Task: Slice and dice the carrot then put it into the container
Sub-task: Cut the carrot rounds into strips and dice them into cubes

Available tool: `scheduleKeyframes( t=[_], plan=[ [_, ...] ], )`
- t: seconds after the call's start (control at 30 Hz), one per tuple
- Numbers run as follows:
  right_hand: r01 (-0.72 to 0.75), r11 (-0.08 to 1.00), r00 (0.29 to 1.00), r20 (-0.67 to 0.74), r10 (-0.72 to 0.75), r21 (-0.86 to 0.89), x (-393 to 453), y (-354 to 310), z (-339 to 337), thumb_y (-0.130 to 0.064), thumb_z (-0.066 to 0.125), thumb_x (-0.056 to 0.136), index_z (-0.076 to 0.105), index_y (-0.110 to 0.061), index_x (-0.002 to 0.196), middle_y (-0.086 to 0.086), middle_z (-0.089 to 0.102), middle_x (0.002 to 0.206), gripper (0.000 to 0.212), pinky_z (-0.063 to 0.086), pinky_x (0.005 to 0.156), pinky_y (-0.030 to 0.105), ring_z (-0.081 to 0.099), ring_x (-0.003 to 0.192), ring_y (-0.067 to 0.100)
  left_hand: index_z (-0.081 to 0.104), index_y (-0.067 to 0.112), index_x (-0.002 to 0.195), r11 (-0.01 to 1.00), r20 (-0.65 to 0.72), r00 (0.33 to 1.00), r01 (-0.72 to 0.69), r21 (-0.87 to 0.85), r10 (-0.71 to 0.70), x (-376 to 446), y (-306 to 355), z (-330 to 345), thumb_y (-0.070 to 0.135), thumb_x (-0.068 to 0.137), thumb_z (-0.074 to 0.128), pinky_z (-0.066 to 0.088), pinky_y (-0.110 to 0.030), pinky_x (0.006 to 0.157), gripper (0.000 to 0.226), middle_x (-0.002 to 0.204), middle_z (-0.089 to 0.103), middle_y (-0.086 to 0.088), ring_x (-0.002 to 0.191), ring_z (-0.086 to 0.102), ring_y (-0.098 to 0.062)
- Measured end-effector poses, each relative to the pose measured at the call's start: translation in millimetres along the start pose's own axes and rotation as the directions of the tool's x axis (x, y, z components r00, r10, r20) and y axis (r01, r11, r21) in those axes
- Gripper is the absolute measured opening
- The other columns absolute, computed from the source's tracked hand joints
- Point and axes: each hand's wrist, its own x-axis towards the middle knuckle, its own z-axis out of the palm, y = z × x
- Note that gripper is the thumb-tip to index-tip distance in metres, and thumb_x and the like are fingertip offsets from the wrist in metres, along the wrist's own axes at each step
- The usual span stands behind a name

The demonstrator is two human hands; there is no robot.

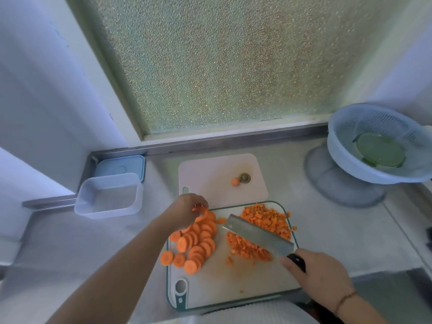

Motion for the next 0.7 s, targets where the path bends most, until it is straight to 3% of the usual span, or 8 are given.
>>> scheduleKeyframes(
  t=[0.07, 0.13, 0.23, 0.33, 0.47, 0.57, 0.63, 0.7],
  plan=[
    [-0.05, 0.992, 0.999, -0.009, 0.051, 0.12, 1, 2, 1, -0.079, 0.029, 0.081, 0.046, -0.025, 0.066, -0.004, 0.055, 0.06, 0.059, 0.037, 0.053, 0.021, 0.053, 0.061, 0.009, 0.073, 0.015, 0.116, 0.992, -0.103, 0.992, 0.055, -0.115, -0.067, -5, 2, -1, 0.003, 0.095, 0.062, 0.038, -0.013, 0.078, 0.027, 0.11, 0.066, 0.0, 0.096, 0.056, -0.012],
    [-0.076, 0.97, 0.997, -0.013, 0.081, 0.233, 3, 6, 2, -0.07, 0.042, 0.085, 0.047, -0.02, 0.061, 0.003, 0.054, 0.054, 0.056, 0.038, 0.053, 0.023, 0.056, 0.057, 0.011, 0.073, 0.012, 0.114, 0.961, -0.188, 0.971, 0.098, -0.26, -0.15, -14, 5, 2, -0.002, 0.094, 0.062, 0.04, -0.012, 0.078, 0.027, 0.107, 0.067, -0.001, 0.094, 0.059, -0.014],
    [-0.093, 0.932, 0.996, 0.015, 0.093, 0.349, 7, 13, 0, -0.087, 0.028, 0.073, 0.049, -0.014, 0.058, 0.006, 0.055, 0.055, 0.077, 0.037, 0.05, 0.023, 0.054, 0.053, 0.012, 0.075, 0.014, 0.109, 0.902, -0.284, 0.925, 0.119, -0.415, -0.253, -35, 16, 15, 0.004, 0.092, 0.065, 0.042, -0.017, 0.081, 0.022, 0.102, 0.067, 0.0, 0.091, 0.061, -0.014],
    [-0.091, 0.918, 0.996, 0.027, 0.087, 0.386, 11, 19, -1, -0.101, 0.012, 0.057, 0.046, -0.014, 0.056, 0.0, 0.051, 0.05, 0.093, 0.036, 0.049, 0.024, 0.052, 0.052, 0.01, 0.074, 0.02, 0.108, 0.89, -0.224, 0.951, 0.096, -0.445, -0.215, -65, 37, 38, 0.023, 0.092, 0.062, 0.041, -0.016, 0.073, 0.02, 0.083, 0.063, 0.014, 0.074, 0.056, 0.006],
    [-0.068, 0.91, 0.997, 0.067, 0.045, 0.408, 12, 31, 0, -0.102, 0.011, 0.055, 0.056, -0.013, 0.059, 0.003, 0.06, 0.057, 0.1, 0.041, 0.053, 0.025, 0.056, 0.057, 0.009, 0.074, 0.012, 0.103, 0.897, -0.15, 0.972, 0.102, -0.431, -0.183, -90, 61, 95, 0.01, 0.095, 0.065, 0.035, -0.009, 0.068, 0.012, 0.077, 0.057, 0.022, 0.074, 0.053, 0.015],
    [-0.006, 0.907, 0.996, 0.081, -0.031, 0.421, 11, 39, 5, -0.101, 0.015, 0.058, 0.055, -0.013, 0.057, -0.001, 0.06, 0.057, 0.097, 0.042, 0.057, 0.024, 0.056, 0.055, 0.008, 0.075, 0.015, 0.101, 0.907, -0.192, 0.953, 0.143, -0.396, -0.234, -96, 68, 127, 0.027, 0.09, 0.06, 0.044, -0.024, 0.075, 0.022, 0.09, 0.064, 0.009, 0.081, 0.057, 0.0],
    [0.013, 0.905, 0.989, 0.13, -0.075, 0.424, 11, 43, 8, -0.101, 0.016, 0.059, 0.055, -0.013, 0.058, 0.002, 0.059, 0.058, 0.096, 0.041, 0.055, 0.023, 0.055, 0.054, 0.011, 0.073, 0.017, 0.1, 0.925, -0.263, 0.925, 0.178, -0.335, -0.273, -96, 68, 142, 0.036, 0.085, 0.059, 0.049, -0.032, 0.073, 0.027, 0.096, 0.065, -0.001, 0.083, 0.062, -0.02],
    [0.025, 0.903, 0.976, 0.185, -0.115, 0.428, 11, 49, 12, -0.102, 0.016, 0.057, 0.056, -0.014, 0.059, 0.005, 0.059, 0.06, 0.096, 0.041, 0.055, 0.024, 0.055, 0.054, 0.013, 0.07, 0.019, 0.102, 0.962, -0.332, 0.914, 0.167, -0.215, -0.233, -100, 72, 151, 0.041, 0.083, 0.061, 0.053, -0.037, 0.072, 0.031, 0.099, 0.063, -0.003, 0.084, 0.061, -0.026]
  ],
)
